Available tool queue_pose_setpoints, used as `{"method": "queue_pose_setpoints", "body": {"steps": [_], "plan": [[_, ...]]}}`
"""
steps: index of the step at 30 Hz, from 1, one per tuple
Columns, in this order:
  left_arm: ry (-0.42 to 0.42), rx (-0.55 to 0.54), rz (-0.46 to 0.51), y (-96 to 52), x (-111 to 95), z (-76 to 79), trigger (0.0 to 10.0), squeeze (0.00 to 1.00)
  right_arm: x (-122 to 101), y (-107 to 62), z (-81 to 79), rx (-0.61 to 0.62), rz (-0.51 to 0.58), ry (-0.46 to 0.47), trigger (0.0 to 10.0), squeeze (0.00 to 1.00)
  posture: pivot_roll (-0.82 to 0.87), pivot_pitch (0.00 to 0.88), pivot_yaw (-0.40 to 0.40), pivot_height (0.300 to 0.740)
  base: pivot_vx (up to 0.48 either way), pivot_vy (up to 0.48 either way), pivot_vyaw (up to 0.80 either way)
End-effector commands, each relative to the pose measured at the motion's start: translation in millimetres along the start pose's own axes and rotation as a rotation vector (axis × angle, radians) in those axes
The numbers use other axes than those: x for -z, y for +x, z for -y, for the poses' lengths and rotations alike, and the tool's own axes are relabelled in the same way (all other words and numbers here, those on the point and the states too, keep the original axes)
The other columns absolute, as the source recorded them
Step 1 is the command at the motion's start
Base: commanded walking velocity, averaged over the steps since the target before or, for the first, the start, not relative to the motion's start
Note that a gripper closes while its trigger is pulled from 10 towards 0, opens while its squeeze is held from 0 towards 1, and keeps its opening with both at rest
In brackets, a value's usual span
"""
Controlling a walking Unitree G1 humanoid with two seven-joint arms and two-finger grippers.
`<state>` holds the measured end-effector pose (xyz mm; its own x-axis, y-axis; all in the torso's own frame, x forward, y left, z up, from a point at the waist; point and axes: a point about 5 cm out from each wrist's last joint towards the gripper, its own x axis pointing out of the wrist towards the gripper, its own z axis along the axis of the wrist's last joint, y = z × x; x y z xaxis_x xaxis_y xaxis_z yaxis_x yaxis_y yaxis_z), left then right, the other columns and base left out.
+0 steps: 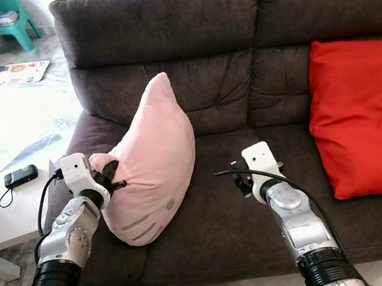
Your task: Move the pillow to the sofa from floor
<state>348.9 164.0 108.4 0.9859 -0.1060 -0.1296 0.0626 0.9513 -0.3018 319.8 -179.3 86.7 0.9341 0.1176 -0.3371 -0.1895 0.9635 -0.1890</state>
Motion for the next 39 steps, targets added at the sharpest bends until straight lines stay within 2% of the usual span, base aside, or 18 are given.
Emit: {"method": "queue_pose_setpoints", "body": {"steps": [1, 4, 12, 13, 14, 15, 19, 28, 33, 39], "plan": [[0.065, 0.014, 0.009, -0.9, 0.1, 0.4, 10.0, 0.00, -6.4, -2.8, 2.1, 0.019, 0.057, 0.038, 10.0, 0.00, -0.02, 0.085, -0.034, 0.740, 0.000, 0.000, 0.00], [0.168, -0.010, 0.058, -3.6, -3.4, 0.1, 10.0, 0.00, -5.6, -2.8, 1.5, 0.041, 0.074, 0.087, 10.0, 0.00, -0.02, 0.084, -0.033, 0.740, 0.000, 0.000, 0.00], [0.163, -0.045, 0.078, -9.2, 1.0, -4.8, 10.0, 0.00, -1.9, -4.4, -4.0, 0.053, 0.089, 0.120, 10.0, 0.00, -0.02, 0.085, -0.034, 0.740, 0.000, 0.000, 0.00], [0.160, -0.049, 0.082, -9.6, 1.0, -5.2, 10.0, 0.50, -2.3, -4.6, -4.4, 0.052, 0.093, 0.123, 10.0, 0.00, -0.02, 0.083, -0.034, 0.740, 0.000, 0.000, 0.00], [0.158, -0.051, 0.084, -9.8, 1.0, -5.4, 10.0, 0.50, -2.7, -4.7, -4.6, 0.052, 0.096, 0.124, 10.0, 0.00, -0.02, 0.083, -0.034, 0.740, 0.000, 0.000, 0.00], [0.160, -0.058, 0.095, -10.5, 0.6, -5.9, 10.0, 1.00, -3.4, -4.8, -4.4, 0.057, 0.104, 0.131, 10.0, 0.00, -0.02, 0.083, -0.033, 0.740, 0.000, 0.000, 0.00], [0.167, -0.083, 0.119, -12.2, -0.7, -8.1, 10.0, 1.00, -4.8, -5.1, -3.3, 0.067, 0.118, 0.145, 10.0, 0.00, -0.02, 0.082, -0.034, 0.740, 0.000, 0.000, 0.00], [0.109, -0.147, 0.215, -15.3, -14.3, -12.3, 10.0, 1.00, -6.8, -5.9, -0.3, 0.090, 0.138, 0.156, 10.0, 0.00, -0.02, 0.070, -0.035, 0.740, 0.000, 0.000, 0.00], [0.116, -0.157, 0.235, -16.6, -18.5, -13.0, 10.0, 1.00, -9.3, -6.3, 0.2, 0.096, 0.158, 0.165, 10.0, 0.00, -0.02, 0.068, -0.035, 0.740, 0.000, 0.000, 0.00], [0.157, -0.118, 0.257, -22.6, -24.3, -4.4, 10.0, 1.00, -9.6, -6.4, -0.1, 0.099, 0.165, 0.165, 10.0, 0.00, -0.02, 0.062, -0.033, 0.740, 0.000, 0.000, 0.00]]}}
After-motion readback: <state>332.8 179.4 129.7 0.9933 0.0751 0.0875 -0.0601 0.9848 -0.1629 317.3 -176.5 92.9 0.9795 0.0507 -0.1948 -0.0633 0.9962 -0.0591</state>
